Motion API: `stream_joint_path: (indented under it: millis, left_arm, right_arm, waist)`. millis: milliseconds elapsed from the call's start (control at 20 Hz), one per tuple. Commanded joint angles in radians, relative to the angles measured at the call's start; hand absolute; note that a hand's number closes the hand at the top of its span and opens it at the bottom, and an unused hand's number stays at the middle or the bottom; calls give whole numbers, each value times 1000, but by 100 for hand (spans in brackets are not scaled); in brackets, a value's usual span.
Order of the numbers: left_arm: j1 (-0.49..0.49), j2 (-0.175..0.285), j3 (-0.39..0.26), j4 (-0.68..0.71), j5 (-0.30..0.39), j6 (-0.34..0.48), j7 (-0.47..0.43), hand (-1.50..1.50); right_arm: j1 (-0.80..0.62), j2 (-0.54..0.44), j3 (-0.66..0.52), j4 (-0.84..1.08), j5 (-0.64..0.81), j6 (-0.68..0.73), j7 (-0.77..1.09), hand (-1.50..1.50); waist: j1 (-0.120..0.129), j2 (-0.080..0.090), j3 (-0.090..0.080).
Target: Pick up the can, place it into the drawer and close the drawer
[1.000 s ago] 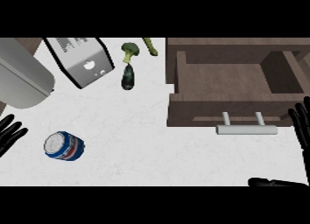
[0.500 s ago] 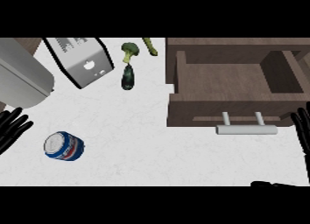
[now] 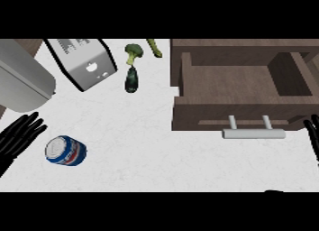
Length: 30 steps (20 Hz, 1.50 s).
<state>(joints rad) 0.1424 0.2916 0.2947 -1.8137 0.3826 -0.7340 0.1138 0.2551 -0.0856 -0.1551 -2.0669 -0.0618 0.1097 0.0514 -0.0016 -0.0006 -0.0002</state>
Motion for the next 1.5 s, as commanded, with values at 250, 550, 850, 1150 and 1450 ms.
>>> stream_joint_path:
  millis: [250,550,850,1150,1450]
  left_arm:
    - [-19,-70,-5,177,-250,-19,-219,-150]
    - [-40,-37,28,327,-334,-42,-370,-150]
    - [-178,10,44,485,-360,-4,-389,-150]
    - [-137,40,31,592,-456,3,-567,-150]
    - [-231,80,2,797,-514,32,-685,-150]
  right_arm:
    - [17,5,-14,12,13,41,-19,-150]
    - [-37,3,-47,53,-13,47,-18,-150]
    - [-42,1,-67,79,1,70,-55,-150]
    - [37,51,-23,-57,24,59,-3,-150]
    - [-53,44,-49,78,40,47,-55,-150]
  waist:
    - [-1,0,0]
    - [1,1,0]
    - [-2,1,0]
    - [-2,0,0]
    - [-2,1,0]
